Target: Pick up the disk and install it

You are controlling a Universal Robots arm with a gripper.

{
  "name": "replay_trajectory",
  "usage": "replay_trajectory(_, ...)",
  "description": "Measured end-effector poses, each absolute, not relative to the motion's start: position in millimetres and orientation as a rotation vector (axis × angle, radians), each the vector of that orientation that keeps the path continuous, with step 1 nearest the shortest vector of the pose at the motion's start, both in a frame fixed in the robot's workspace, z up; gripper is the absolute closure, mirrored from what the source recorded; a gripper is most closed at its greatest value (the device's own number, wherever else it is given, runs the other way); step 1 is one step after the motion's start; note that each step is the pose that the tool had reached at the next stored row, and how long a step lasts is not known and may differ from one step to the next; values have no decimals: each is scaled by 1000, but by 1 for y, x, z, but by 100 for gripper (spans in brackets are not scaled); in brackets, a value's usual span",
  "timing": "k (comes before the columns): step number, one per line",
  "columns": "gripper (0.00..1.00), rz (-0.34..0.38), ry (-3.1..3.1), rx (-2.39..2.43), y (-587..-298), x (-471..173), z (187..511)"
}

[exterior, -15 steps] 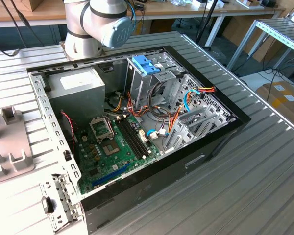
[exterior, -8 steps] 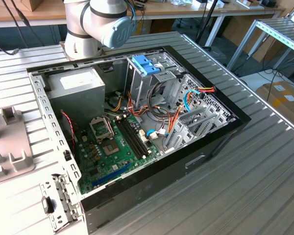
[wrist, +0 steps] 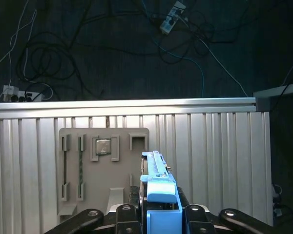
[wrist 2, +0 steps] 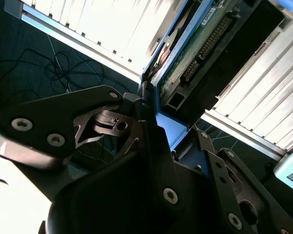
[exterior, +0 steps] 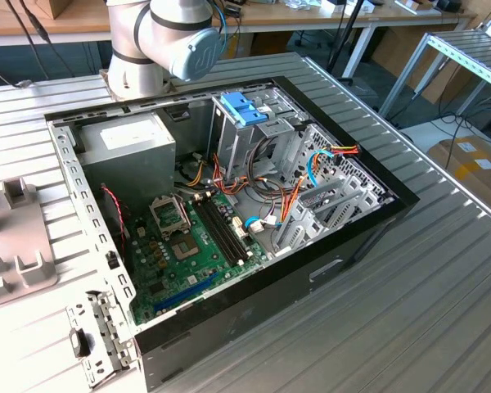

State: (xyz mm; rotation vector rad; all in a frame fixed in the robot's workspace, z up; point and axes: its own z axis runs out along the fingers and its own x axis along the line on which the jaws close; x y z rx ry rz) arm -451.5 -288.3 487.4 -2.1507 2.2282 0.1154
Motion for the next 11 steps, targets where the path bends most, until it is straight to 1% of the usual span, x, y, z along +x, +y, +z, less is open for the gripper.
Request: replay_trajectory(11,63,116,2228,-2150,-288,-451,503)
